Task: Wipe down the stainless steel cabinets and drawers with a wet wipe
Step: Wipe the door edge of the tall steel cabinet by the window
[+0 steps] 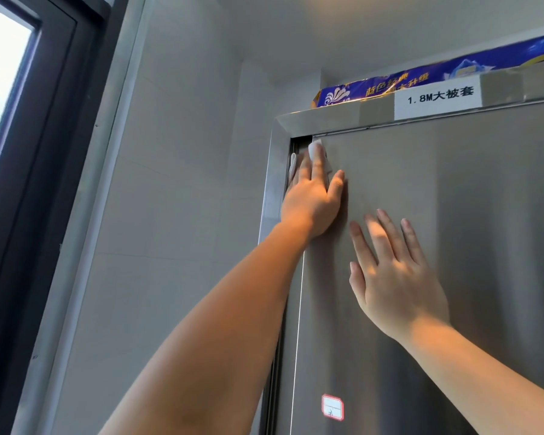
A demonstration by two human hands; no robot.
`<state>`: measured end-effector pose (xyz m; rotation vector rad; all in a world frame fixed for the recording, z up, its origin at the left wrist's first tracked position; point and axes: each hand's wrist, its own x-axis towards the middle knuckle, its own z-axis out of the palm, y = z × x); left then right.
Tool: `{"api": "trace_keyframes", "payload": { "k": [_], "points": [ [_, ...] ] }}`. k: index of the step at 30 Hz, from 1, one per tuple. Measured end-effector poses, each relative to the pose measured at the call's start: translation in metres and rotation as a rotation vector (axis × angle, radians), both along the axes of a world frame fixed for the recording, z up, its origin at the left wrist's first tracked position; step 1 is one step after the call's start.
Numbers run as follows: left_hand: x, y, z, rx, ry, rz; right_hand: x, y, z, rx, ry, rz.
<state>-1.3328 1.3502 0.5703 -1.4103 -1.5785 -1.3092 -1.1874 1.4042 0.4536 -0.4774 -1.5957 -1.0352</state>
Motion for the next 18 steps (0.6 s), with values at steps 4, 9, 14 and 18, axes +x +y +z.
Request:
{"api": "trace_keyframes", "payload": {
  "k": [4,9,14,18],
  "points": [
    [-0.002,0.003,-0.033,0.034,0.048,0.015,0.0,0.001,-0.001,0.015,0.001,-0.006],
    [0.002,0.001,-0.041,0.084,0.081,0.047,0.0,0.002,-0.001,0.001,-0.008,-0.003],
    [0.001,0.001,-0.044,0.067,0.04,0.006,0.0,0.002,-0.001,0.011,-0.002,0.007],
    [0.0,0.001,-0.018,0.036,0.006,-0.038,0.0,0.001,0.0,0.02,0.0,-0.003]
  ]
}}
